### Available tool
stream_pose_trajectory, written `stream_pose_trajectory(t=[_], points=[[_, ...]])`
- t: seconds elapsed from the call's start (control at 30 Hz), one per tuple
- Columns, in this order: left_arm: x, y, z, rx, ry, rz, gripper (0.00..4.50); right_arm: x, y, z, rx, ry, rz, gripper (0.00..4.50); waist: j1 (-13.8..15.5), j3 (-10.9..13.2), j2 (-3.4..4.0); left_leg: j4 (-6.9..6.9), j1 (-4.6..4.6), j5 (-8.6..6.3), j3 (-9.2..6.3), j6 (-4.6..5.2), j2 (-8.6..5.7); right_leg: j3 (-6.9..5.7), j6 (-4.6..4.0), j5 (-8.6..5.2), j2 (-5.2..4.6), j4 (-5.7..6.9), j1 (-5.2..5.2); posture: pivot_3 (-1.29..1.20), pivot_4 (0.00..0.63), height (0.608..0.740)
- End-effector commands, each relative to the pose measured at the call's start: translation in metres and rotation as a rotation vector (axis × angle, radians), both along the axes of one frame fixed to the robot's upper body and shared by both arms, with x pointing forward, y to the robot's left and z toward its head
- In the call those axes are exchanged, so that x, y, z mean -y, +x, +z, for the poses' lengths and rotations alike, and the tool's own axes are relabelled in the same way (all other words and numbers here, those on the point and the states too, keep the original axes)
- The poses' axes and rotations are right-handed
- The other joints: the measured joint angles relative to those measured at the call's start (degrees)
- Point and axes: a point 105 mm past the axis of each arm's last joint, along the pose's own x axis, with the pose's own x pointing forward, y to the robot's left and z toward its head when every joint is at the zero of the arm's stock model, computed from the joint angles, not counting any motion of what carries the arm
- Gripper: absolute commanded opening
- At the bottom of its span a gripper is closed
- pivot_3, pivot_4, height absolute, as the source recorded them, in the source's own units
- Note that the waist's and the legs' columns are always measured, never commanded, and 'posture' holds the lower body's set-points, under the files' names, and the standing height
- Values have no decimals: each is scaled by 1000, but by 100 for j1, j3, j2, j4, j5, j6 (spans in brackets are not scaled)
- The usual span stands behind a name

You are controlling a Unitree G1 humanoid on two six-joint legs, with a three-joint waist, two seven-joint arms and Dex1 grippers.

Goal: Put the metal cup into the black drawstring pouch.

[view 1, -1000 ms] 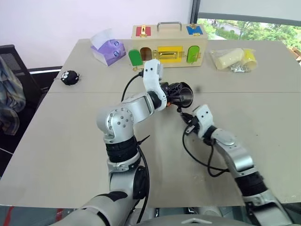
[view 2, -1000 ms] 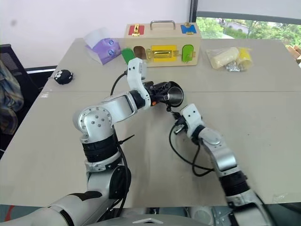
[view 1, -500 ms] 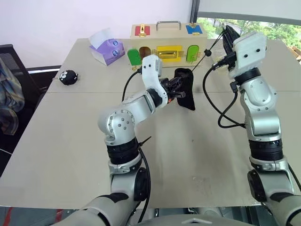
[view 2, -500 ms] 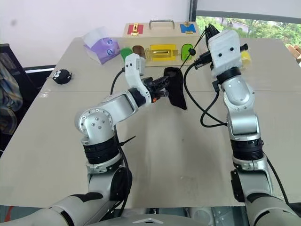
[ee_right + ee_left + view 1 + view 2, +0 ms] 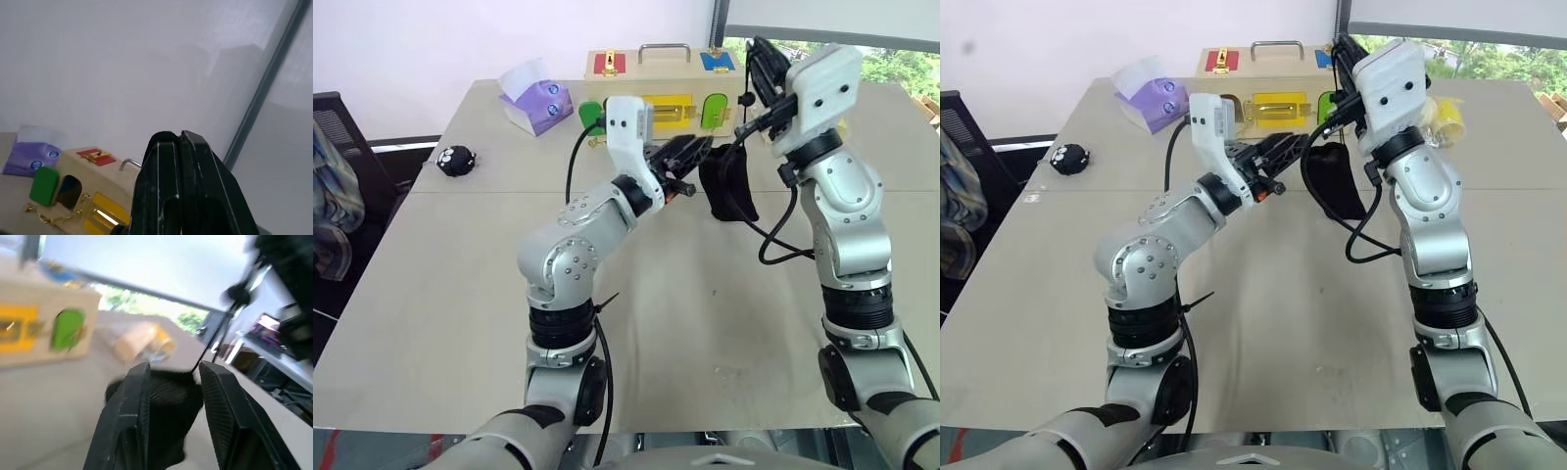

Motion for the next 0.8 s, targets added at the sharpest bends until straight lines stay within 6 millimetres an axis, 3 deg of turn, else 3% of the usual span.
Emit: stream_pose_trajectory(t=[0.03, 0.4, 0.8], points=[[4, -7, 21, 180, 46, 8, 1604, -9, -16, 9, 45, -3, 62, 0, -11, 0, 1, -3, 2, 0, 0, 0, 0, 0, 0, 0, 2, 0, 0, 0, 150, 740], [11, -7, 29, 263, 42, -16, 1604, -24, -22, -2, -1, -55, 141, 0, 8, 0, 0, -1, -1, 0, -2, 2, 0, 1, 0, 0, -1, -1, 0, 0, 150, 740], [11, -6, 23, 209, 21, -38, 1604, -28, -25, -2, -5, -57, 156, 0, 7, 0, 0, -2, -1, 1, -4, 5, 1, 1, -1, 0, -1, 0, 0, 0, 150, 740]])
